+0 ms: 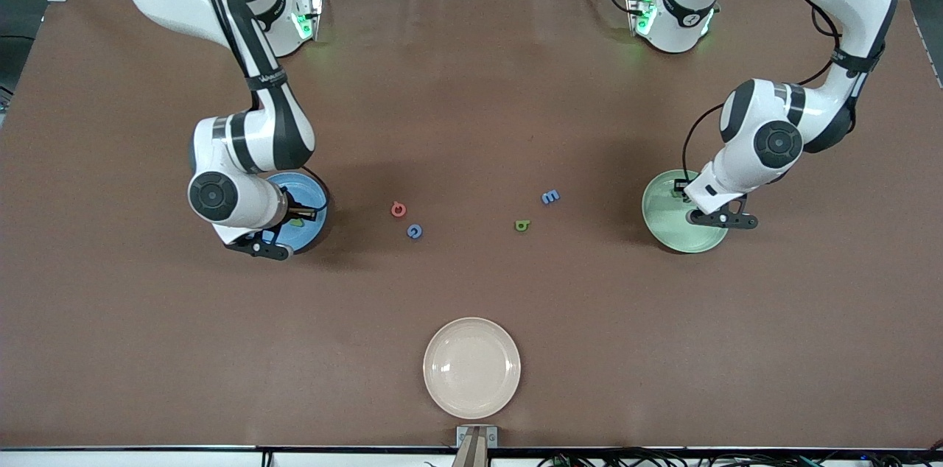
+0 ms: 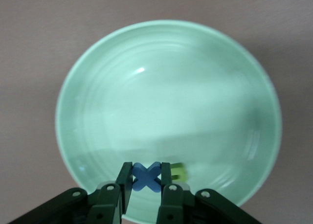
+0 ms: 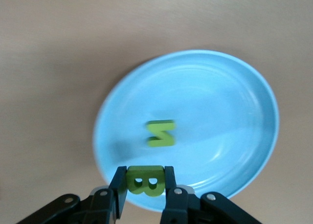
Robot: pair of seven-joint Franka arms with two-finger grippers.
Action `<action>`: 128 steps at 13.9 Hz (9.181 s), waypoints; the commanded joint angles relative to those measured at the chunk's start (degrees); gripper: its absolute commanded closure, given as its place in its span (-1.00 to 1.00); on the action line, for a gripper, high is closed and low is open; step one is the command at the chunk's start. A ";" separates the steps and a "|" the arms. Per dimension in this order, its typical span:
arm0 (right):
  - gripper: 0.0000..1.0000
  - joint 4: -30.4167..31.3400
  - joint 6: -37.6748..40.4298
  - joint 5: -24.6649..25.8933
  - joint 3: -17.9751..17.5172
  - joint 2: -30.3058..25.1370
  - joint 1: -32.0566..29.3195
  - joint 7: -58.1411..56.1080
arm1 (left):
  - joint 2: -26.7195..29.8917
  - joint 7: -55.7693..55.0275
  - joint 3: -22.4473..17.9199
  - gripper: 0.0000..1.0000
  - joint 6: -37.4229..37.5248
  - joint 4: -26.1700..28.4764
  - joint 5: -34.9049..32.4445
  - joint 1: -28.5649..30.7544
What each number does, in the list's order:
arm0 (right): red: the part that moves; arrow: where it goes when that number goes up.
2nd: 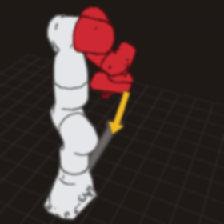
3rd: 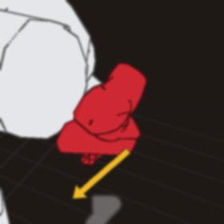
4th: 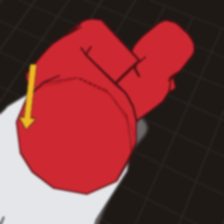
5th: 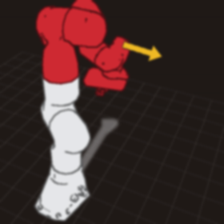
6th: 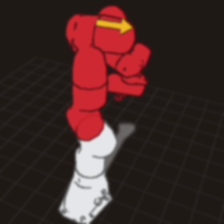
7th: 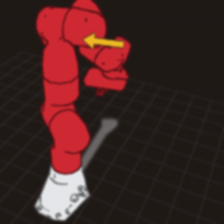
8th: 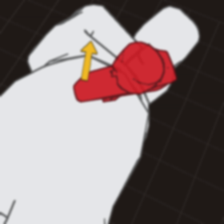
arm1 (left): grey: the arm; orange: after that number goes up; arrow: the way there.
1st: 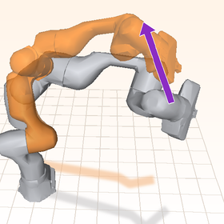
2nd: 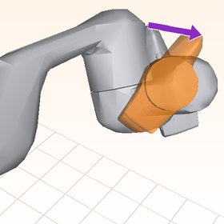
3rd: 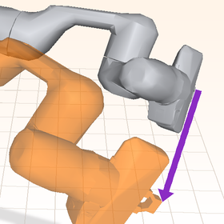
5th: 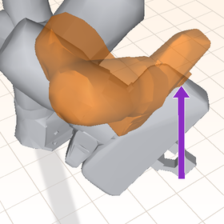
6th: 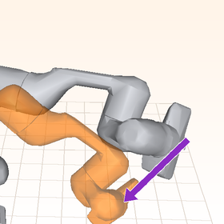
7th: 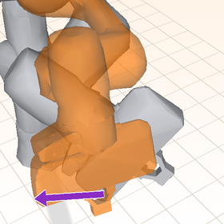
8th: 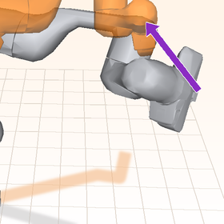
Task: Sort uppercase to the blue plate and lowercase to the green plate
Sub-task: 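Release the x on the green plate and the B on the blue plate, then grasp the blue m with the left gripper while the right gripper grasps the Q, then place the Q on the blue plate while the left gripper places the m, then grasp the blue C with the right gripper while the left gripper grasps the b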
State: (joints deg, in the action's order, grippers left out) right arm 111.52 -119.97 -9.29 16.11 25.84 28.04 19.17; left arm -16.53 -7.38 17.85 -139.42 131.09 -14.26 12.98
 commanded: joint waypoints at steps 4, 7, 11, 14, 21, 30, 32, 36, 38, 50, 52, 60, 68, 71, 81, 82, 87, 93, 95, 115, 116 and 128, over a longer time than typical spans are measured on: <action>0.97 10.20 -9.83 0.68 -0.55 -1.41 -1.23 -1.68 | -0.87 1.58 0.69 0.65 -4.98 3.38 -7.01 3.90; 0.54 11.09 -9.41 0.59 -0.55 -1.50 -1.32 -1.68 | -1.66 1.50 0.78 0.64 -5.77 3.64 -7.01 3.99; -1.00 9.43 -6.26 0.24 -0.46 -2.99 -1.40 -1.25 | -2.45 1.32 0.96 0.64 -6.65 3.47 -6.92 3.99; -1.00 5.56 -1.07 -2.20 -0.99 -3.60 -0.18 1.64 | -3.15 1.58 0.87 0.19 -6.92 3.56 -6.92 4.07; -1.00 4.41 -12.01 -8.20 -0.99 -1.07 13.25 13.78 | -2.10 -1.74 5.25 -0.98 -5.52 0.49 -5.78 3.81; -0.98 2.48 -27.77 -10.83 -1.17 8.34 19.77 13.96 | -7.27 -38.00 13.88 -0.99 1.52 -9.18 -3.58 -3.46; -0.94 2.13 -27.86 -10.92 -1.17 8.70 20.13 13.96 | -10.69 -49.77 13.79 -0.99 1.43 -12.25 -3.58 -8.12; -0.83 2.04 -28.22 -12.77 -1.08 8.96 21.80 13.96 | -16.15 -60.89 13.52 -0.99 1.08 -17.96 -4.02 -14.20; -0.41 2.04 -28.30 -12.77 -1.08 9.23 21.80 13.79 | -18.79 -63.36 13.26 -0.99 1.08 -19.99 -4.37 -17.09; 0.99 1.95 -5.66 -11.98 3.91 -2.18 12.75 -0.51 | -20.73 -68.55 7.37 -0.31 -0.15 -20.26 -7.45 -24.31; 0.99 2.47 -0.12 -11.71 9.70 -4.04 12.66 -8.32 | -20.73 -68.47 7.37 -0.11 -0.24 -20.17 -7.45 -24.31; 0.97 8.10 -7.01 -9.51 17.82 -2.73 8.89 -27.25 | -20.82 -67.94 7.37 0.52 -0.33 -19.91 -7.54 -23.53; 0.95 10.65 -13.98 -10.57 16.59 2.64 7.73 -29.55 | -10.73 -53.47 10.35 0.62 3.89 -15.35 -7.28 -13.27; 0.93 10.83 -12.14 -10.66 16.50 2.20 7.91 -29.46 | -8.70 -44.86 17.37 0.62 3.89 -12.01 -7.28 -0.98; -0.99 10.21 -6.42 -14.61 16.67 1.14 10.02 -29.37 | -11.23 -23.91 23.46 0.62 3.10 -8.40 -15.43 19.44; -1.00 9.95 -6.33 -14.52 16.76 0.71 10.11 -29.80 | -12.46 -23.91 23.46 0.62 2.49 -8.40 -17.71 20.59; -1.00 0.48 5.43 -14.26 16.59 -1.06 10.80 -20.63 | -15.80 -24.26 23.28 0.61 -0.06 -8.66 -21.42 21.48; -1.00 -8.42 0.64 -17.49 15.63 4.03 23.02 7.24 | -16.43 -24.26 23.19 0.18 -0.94 -8.75 -22.13 21.39; -1.00 -8.42 -4.20 -18.57 15.01 6.31 25.13 13.32 | -15.73 -24.17 23.28 -0.77 -0.94 -8.57 -22.13 21.39; -0.06 -16.07 -19.96 -18.65 10.87 21.44 31.20 39.36 | -25.29 -65.81 21.81 -0.99 5.21 -28.24 -20.81 -9.33; 0.21 -15.98 -19.78 -18.57 10.87 21.36 31.20 39.10 | -26.35 -67.92 19.26 -0.99 5.21 -30.52 -20.72 -12.85; 1.00 -17.12 6.29 -17.86 21.74 15.12 27.95 15.94 | -32.24 -69.35 14.84 -0.67 5.21 -36.96 -17.03 -21.76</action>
State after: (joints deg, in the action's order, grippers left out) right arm 93.18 -119.60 -27.01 34.39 44.54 56.39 42.15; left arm -47.75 -76.73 33.20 -135.34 95.66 -32.16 -7.73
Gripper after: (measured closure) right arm 0.656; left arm 0.084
